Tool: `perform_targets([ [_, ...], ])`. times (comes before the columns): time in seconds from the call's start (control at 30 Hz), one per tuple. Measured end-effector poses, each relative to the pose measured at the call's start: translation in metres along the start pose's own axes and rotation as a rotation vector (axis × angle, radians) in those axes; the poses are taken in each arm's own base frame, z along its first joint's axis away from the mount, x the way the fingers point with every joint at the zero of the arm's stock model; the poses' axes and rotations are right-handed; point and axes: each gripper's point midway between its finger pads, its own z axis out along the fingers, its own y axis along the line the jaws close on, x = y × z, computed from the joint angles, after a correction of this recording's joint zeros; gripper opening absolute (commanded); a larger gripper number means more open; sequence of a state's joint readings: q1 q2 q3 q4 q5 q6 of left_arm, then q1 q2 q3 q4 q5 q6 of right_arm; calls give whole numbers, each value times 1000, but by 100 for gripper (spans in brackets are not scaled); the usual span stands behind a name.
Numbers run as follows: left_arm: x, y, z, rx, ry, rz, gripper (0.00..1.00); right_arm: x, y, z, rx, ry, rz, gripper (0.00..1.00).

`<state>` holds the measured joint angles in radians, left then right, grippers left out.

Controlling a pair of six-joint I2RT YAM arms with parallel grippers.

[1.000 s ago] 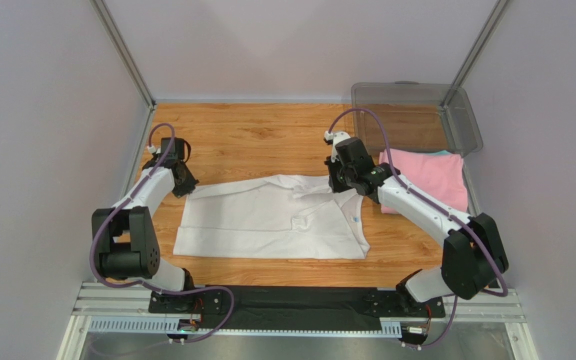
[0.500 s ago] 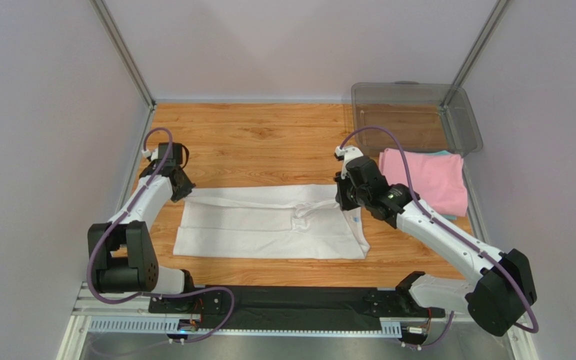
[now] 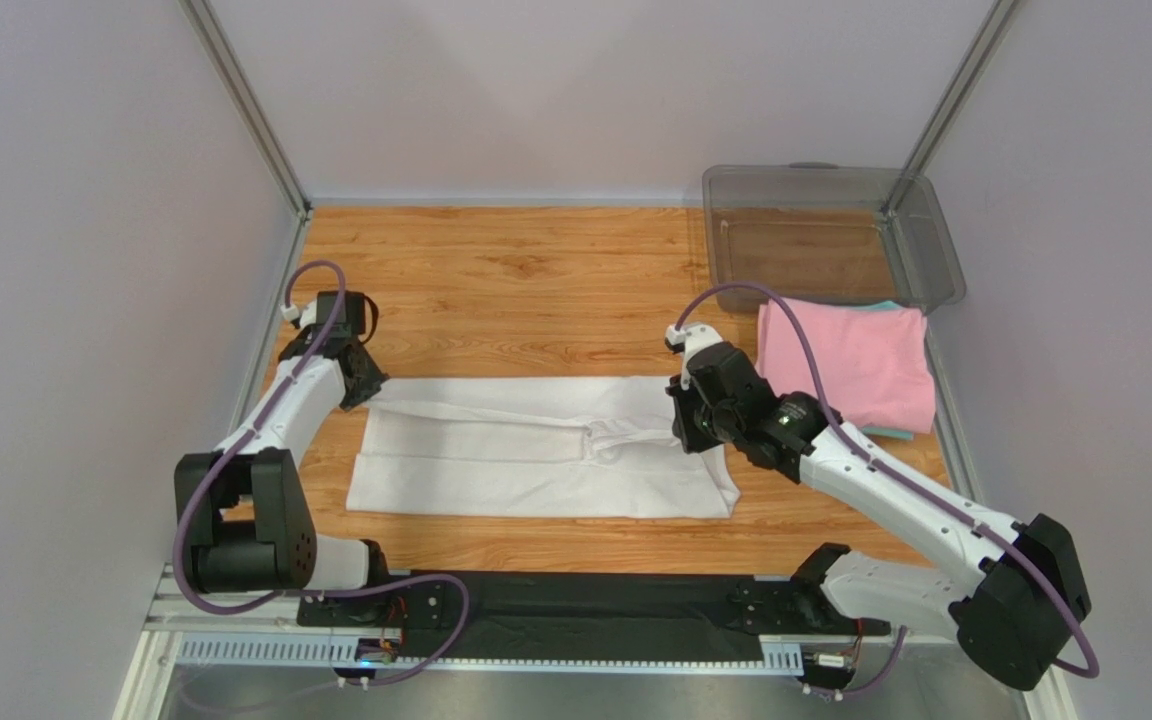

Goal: Fold and stack the t-shirts
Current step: Fold the tshirt

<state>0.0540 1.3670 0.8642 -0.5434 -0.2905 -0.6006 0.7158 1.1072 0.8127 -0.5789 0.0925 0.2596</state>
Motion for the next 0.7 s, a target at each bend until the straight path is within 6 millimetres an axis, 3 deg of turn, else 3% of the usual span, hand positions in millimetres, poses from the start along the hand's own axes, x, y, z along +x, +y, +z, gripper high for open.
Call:
perform_targets([
  [0.13,9,9,2,-33,21,8,9,24,2,5,-1,46,4,6],
  [0.2,11,12,2,-52,22,7,11,42,4,8,-6,84,3,15],
  [0.3,14,19,2,-80,27,10,41,71,8,10,-10,151,-5,23],
  [0.33,14,21,1,-88,25,10,70,76,9,10,-12,166,-8,25],
  [0.43,11,26,-6,-106,5,-11,99,81,13,8,-16,177,-4,57],
  [0.5,7,26,-12,-101,-14,-30,100,80,14,6,-21,167,2,94],
  [0.53,5,26,-15,-92,-20,-36,100,78,16,4,-26,159,4,100],
  [0.7,6,11,-25,2,-6,-51,100,64,23,-6,-54,100,36,100],
])
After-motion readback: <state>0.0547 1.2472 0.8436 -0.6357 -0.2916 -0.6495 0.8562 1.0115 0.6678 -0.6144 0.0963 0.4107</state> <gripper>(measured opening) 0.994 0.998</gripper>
